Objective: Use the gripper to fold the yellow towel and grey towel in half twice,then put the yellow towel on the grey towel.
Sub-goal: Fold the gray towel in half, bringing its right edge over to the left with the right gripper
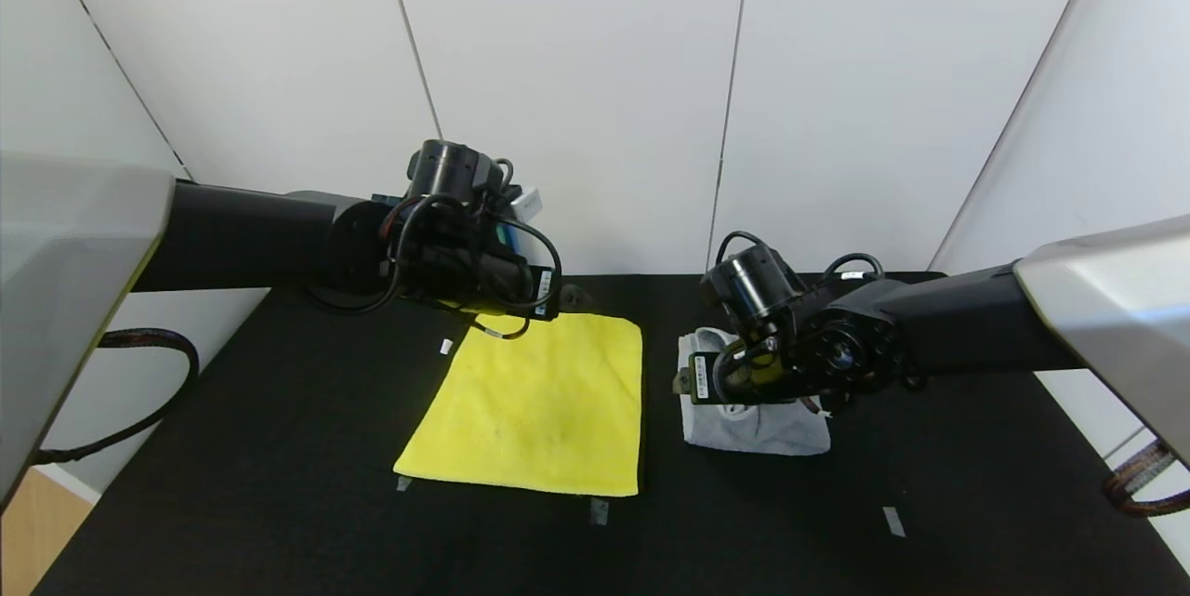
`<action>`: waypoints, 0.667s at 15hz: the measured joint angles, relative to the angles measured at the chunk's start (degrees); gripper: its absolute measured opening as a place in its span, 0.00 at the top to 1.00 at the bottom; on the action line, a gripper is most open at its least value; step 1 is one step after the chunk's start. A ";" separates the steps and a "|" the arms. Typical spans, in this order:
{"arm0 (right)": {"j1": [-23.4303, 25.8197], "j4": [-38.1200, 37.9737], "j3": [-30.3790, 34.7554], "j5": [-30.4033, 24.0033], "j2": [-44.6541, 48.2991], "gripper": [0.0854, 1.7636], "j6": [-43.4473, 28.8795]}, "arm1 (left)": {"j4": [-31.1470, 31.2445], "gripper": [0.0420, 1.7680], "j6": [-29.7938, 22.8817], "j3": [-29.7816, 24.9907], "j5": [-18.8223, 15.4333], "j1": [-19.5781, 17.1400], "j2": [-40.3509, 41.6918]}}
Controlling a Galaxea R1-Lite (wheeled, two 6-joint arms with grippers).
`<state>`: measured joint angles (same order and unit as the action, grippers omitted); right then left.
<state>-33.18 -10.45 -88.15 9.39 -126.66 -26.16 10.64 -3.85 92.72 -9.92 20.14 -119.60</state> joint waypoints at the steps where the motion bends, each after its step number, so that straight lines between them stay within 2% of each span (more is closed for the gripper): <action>1: -0.02 0.02 -0.30 0.02 0.04 0.13 0.00 | -0.13 0.03 0.00 -0.02 0.00 0.00 0.01; 6: 1.71 -0.35 -0.60 0.49 3.58 0.09 0.13 | -0.11 0.03 0.00 -0.39 0.07 0.00 0.06; 10: 8.07 -0.82 -0.20 0.24 7.80 0.06 1.17 | -0.09 0.03 0.00 -0.41 0.21 0.00 0.06</action>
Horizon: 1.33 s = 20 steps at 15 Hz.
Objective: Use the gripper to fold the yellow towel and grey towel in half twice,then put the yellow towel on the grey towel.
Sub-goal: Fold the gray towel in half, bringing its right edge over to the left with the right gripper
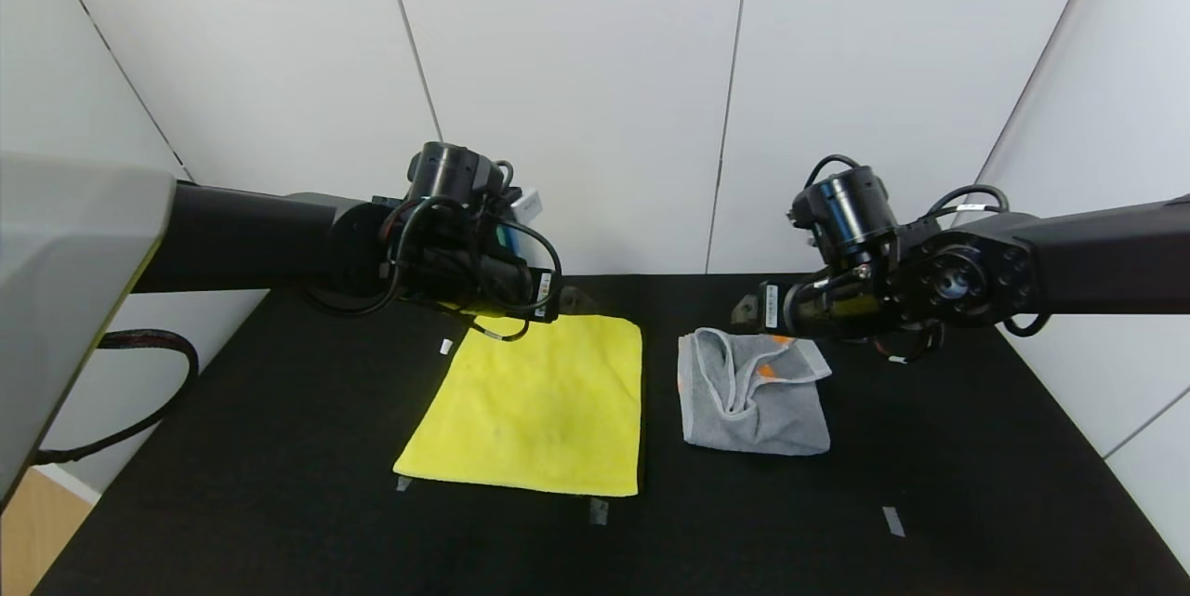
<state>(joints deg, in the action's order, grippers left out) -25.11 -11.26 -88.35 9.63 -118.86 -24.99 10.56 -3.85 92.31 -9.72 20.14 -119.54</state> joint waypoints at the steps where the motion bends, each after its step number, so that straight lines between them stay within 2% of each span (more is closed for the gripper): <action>1: 2.02 -0.04 0.20 -0.20 0.61 0.06 0.41 | -0.02 0.03 0.00 -0.02 0.01 0.00 0.00; 5: 9.63 0.38 1.85 -1.73 0.01 0.05 1.23 | -0.02 0.03 0.00 -0.02 0.04 0.00 0.00; 8: 11.69 0.78 2.13 -3.84 -1.97 0.04 1.07 | 0.00 0.03 0.02 -0.02 0.12 0.00 -0.06; 12: 11.89 0.95 1.44 -6.18 -4.46 0.04 0.50 | 0.02 0.03 0.09 -0.02 0.15 -0.02 -0.11; 20: 8.67 2.29 -0.18 -8.81 -7.61 0.04 -2.86 | 0.00 0.03 0.11 -0.27 0.06 -0.60 -0.13</action>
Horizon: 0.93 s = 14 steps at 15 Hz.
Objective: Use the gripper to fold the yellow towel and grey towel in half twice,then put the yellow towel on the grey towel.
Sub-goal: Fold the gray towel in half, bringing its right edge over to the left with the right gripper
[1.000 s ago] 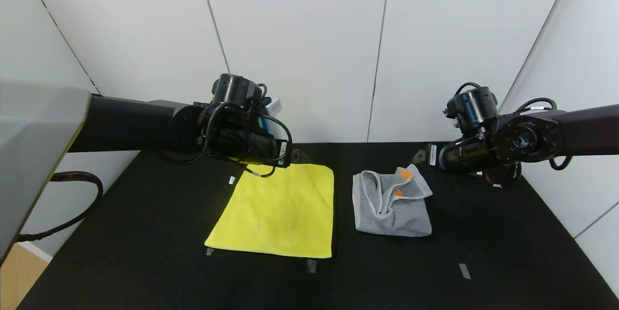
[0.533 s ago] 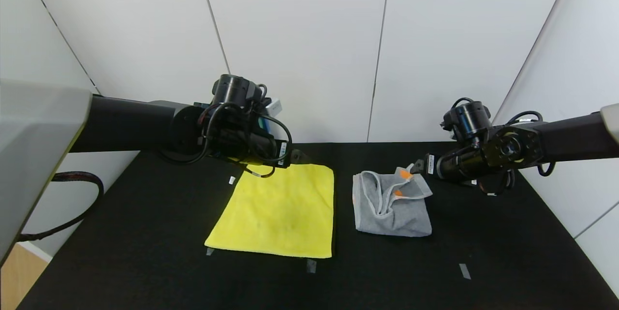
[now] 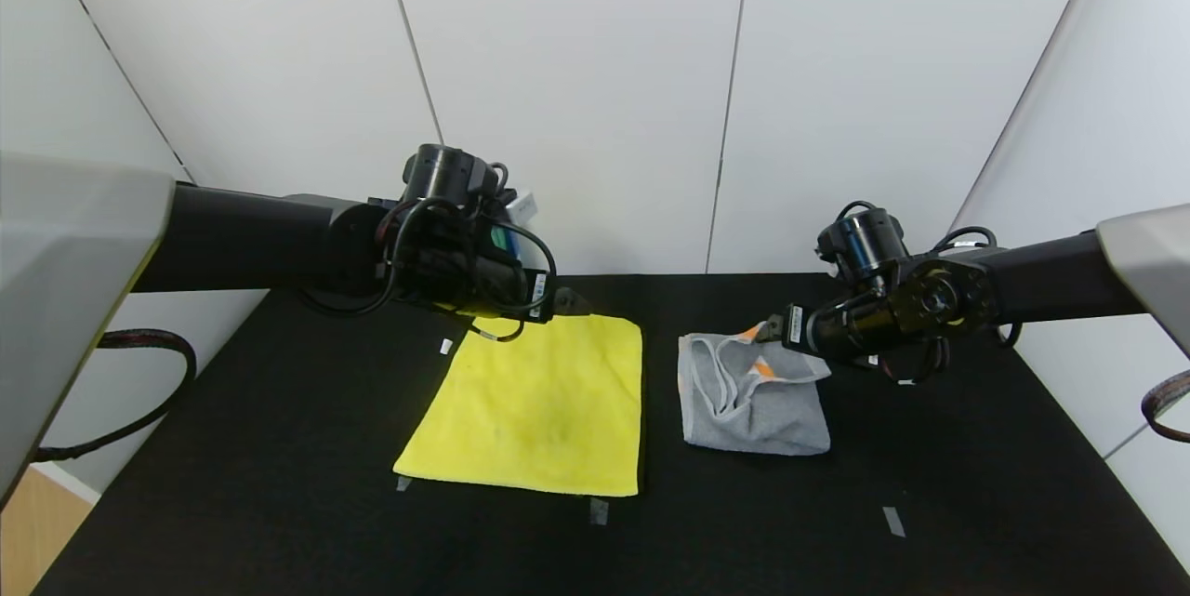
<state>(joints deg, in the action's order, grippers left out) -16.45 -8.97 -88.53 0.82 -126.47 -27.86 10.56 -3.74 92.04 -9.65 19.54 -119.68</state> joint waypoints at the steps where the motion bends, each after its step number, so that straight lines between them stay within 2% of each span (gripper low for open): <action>1: -0.39 -0.05 -0.52 -0.35 -0.18 0.04 -0.33 | 0.00 0.03 0.00 -0.11 0.00 0.00 0.00; 14: -4.80 -0.71 -9.68 -0.57 -3.57 0.04 -0.80 | -0.55 0.03 0.05 -0.87 0.11 -0.44 0.11</action>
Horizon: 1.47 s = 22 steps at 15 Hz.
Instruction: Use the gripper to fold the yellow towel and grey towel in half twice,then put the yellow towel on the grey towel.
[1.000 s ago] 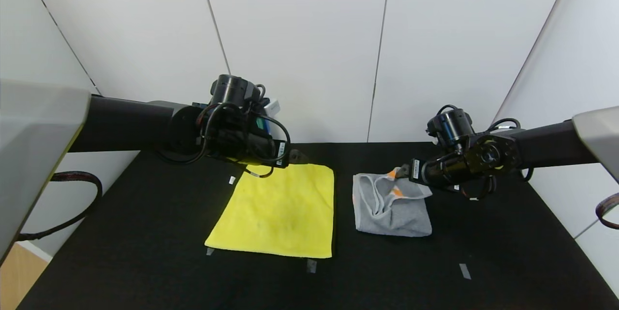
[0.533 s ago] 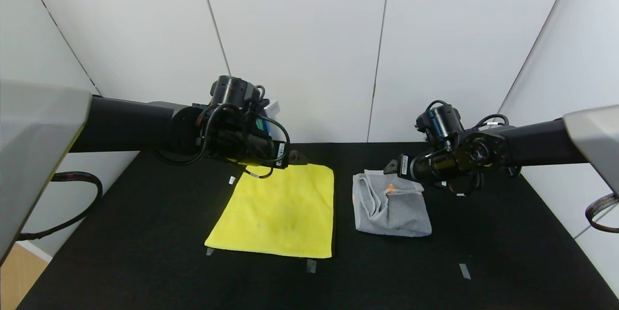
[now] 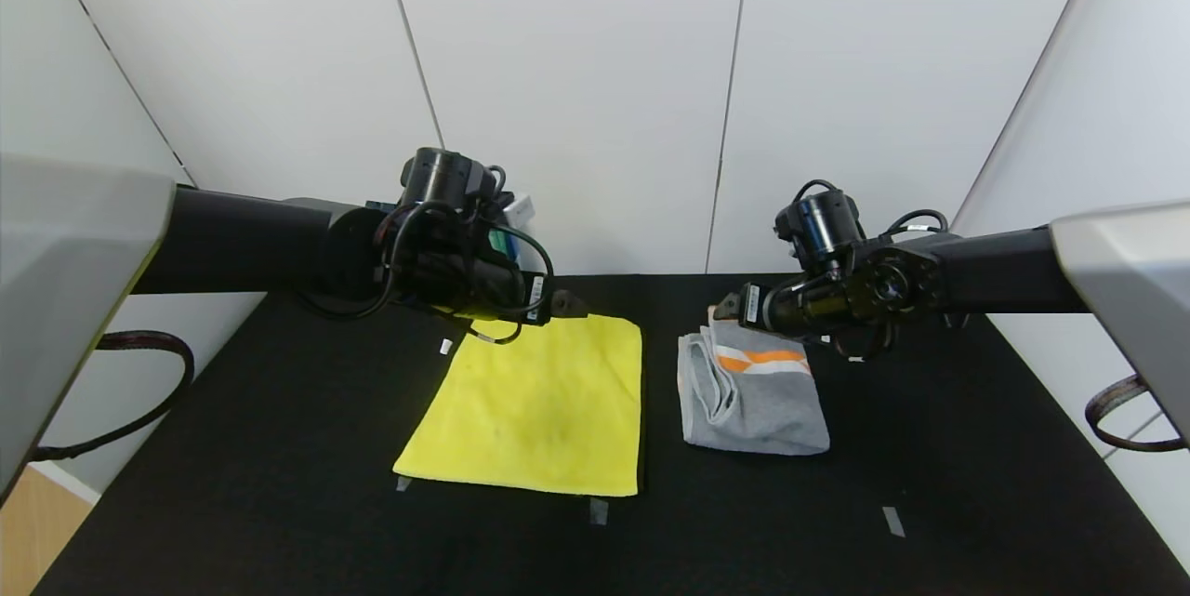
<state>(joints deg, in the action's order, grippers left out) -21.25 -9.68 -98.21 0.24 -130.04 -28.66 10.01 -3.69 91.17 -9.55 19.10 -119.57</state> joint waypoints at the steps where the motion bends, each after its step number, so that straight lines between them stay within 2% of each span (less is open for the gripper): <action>1: -0.90 0.22 -2.17 0.00 -1.13 0.04 -0.51 | -1.19 0.03 0.02 -0.41 0.02 0.00 0.00; 5: -3.55 0.07 -6.36 -0.15 -3.91 0.04 -1.58 | -3.39 0.03 -0.05 -1.97 0.05 0.05 0.02; 9: -5.45 -2.17 -6.42 -0.06 -2.93 0.04 -1.68 | -3.12 0.03 -0.21 -2.19 -0.06 -0.41 0.77; 13: -9.51 -4.96 -6.36 -0.06 0.29 0.04 -1.66 | -2.57 0.03 -0.05 -3.33 -0.27 -2.46 3.17; 17: -13.97 -8.11 -6.39 0.09 2.78 0.04 -1.66 | -2.49 0.03 0.77 -8.84 -0.60 -6.73 7.41; 22: -17.86 -12.07 -6.69 0.77 2.28 0.04 -1.56 | -2.86 0.03 3.96 -19.71 -0.72 -13.40 12.73</action>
<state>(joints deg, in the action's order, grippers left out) -39.11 -21.75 -104.90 1.01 -127.76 -30.22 7.14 0.27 71.46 -10.26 5.71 -106.84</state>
